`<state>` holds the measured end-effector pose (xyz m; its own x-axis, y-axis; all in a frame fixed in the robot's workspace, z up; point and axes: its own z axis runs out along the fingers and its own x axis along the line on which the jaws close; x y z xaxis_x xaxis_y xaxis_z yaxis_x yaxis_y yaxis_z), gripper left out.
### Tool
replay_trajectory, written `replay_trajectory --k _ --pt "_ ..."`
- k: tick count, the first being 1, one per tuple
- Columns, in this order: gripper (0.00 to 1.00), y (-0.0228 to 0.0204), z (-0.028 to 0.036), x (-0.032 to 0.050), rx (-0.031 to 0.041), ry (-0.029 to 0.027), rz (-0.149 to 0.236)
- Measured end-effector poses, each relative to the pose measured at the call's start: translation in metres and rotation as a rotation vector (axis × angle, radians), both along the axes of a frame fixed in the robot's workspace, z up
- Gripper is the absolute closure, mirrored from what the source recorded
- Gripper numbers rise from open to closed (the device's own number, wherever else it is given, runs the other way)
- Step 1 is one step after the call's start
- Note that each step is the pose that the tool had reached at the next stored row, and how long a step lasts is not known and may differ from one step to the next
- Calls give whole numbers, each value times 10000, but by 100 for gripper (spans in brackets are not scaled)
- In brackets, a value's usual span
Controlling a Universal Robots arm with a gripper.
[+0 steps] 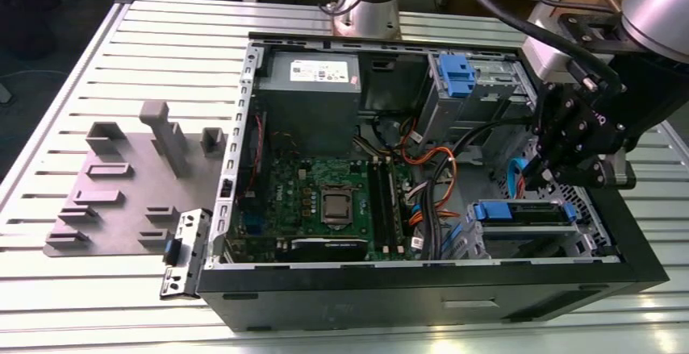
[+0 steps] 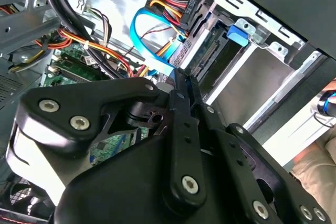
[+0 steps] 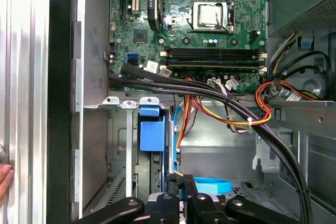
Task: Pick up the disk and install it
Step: 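Insert the first disk wire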
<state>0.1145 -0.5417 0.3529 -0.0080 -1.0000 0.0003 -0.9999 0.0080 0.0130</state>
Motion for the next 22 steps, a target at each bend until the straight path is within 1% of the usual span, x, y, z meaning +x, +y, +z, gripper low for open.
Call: replay_trajectory --k 5,11,15,19,22 --pt "84 -32 -16 0 0 4 -10" --pt "84 -43 -50 0 -2 14 -16" --pt "84 -56 -61 3 -1 39 -16" --pt "84 -76 -69 7 0 47 -16" --pt "84 -100 -72 10 -1 47 -17"
